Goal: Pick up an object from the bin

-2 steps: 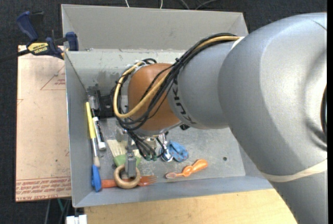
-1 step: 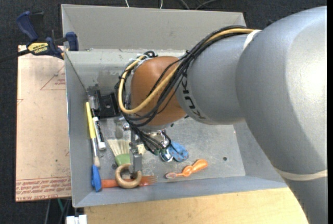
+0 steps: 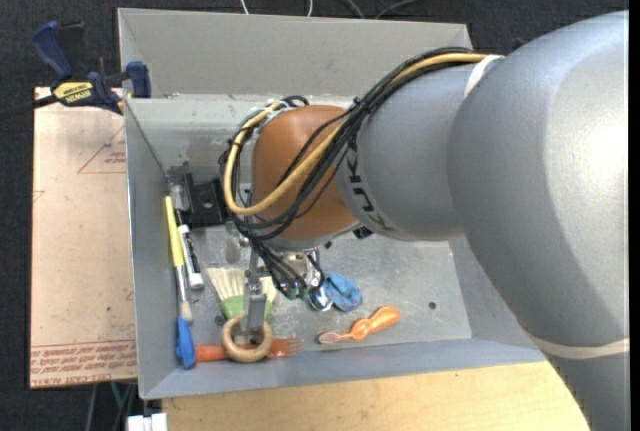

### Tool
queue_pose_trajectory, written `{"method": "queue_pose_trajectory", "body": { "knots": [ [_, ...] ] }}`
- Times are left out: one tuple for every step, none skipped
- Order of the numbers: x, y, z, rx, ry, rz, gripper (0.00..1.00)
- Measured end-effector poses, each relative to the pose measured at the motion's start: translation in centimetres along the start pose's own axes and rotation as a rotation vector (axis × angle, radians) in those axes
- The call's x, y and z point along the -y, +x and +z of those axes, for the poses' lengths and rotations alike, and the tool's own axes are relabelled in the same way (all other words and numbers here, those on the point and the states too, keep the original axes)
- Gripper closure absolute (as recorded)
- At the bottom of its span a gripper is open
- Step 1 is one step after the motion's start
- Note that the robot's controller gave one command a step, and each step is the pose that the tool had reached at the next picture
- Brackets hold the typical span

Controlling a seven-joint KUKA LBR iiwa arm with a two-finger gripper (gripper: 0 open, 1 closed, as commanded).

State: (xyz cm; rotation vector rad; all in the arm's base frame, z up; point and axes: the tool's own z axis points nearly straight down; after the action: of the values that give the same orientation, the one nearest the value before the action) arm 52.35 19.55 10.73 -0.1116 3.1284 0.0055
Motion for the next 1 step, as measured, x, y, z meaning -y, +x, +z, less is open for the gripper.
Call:
{"method": "queue_pose_trajectory", "body": {
  "knots": [
    [-0.43,1.28,3.66,0.007,-0.002,-0.034,0.00]
  ]
}}
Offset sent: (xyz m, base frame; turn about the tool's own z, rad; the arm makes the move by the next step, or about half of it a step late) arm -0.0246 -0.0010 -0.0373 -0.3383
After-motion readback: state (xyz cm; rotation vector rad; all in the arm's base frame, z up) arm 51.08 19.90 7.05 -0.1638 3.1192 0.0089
